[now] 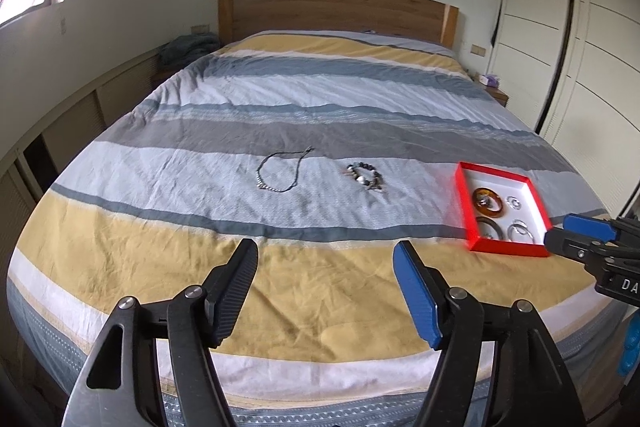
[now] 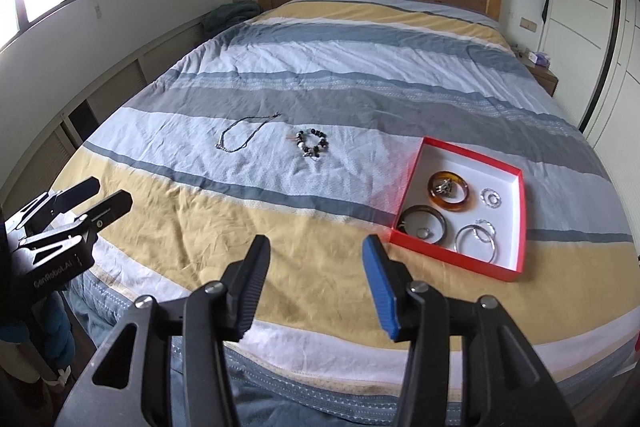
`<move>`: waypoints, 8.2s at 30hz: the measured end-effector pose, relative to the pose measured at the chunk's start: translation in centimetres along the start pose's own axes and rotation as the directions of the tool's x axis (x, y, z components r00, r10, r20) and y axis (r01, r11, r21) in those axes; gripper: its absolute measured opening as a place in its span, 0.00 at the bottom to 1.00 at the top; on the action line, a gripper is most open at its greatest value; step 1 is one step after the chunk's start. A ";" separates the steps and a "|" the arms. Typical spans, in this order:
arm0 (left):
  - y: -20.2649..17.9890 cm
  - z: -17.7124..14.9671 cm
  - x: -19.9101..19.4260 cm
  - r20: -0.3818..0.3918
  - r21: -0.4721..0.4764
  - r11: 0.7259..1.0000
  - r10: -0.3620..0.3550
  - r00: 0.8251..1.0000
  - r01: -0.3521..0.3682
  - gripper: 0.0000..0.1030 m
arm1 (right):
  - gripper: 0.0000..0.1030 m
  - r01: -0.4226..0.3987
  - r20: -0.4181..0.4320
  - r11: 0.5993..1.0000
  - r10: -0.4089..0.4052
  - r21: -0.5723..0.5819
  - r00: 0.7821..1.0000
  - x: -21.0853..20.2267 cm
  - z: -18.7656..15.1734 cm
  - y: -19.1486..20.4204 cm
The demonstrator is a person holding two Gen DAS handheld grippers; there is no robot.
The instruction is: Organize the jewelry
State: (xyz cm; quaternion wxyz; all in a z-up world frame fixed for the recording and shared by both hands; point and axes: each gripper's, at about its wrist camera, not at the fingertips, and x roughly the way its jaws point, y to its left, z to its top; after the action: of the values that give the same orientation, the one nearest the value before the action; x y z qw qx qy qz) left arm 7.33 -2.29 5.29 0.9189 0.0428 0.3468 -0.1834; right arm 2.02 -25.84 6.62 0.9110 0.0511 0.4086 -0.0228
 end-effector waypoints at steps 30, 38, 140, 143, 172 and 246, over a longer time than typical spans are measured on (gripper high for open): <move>11.5 11.0 -1.5 0.056 -0.072 0.985 0.161 0.985 -0.157 0.64 | 0.45 -0.040 0.126 0.998 0.045 -0.046 0.991 -1.4 10.1 1.0; 11.8 17.8 -3.0 0.137 -0.028 0.981 0.196 0.971 -0.194 0.74 | 0.48 -0.044 0.201 0.997 0.057 -0.071 0.978 -2.8 16.1 1.3; -23.6 12.5 16.4 -0.176 0.116 0.862 -0.472 0.864 0.494 0.02 | 0.10 0.057 0.048 0.987 -0.065 0.150 0.997 7.1 7.0 -22.0; -24.7 10.4 19.1 -0.245 0.114 0.866 -0.451 0.858 0.488 0.02 | 0.10 0.067 0.013 0.983 -0.070 0.169 0.997 9.7 6.1 -23.3; -25.4 5.3 23.0 -0.416 0.064 0.886 -0.394 0.819 0.459 0.27 | 0.26 0.115 -0.145 0.962 -0.081 0.248 0.986 13.8 -0.7 -26.0; -8.0 -5.9 -12.1 0.128 0.066 0.996 0.049 0.990 -0.058 0.77 | 0.62 0.084 0.176 0.986 -0.109 0.143 0.978 -11.6 -12.0 -5.1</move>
State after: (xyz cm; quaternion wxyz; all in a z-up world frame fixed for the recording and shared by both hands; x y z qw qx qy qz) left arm -7.68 -4.74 9.14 0.9415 0.0724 0.2798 -0.1730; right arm -15.02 -29.55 6.92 0.9371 0.0902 0.3224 -0.0993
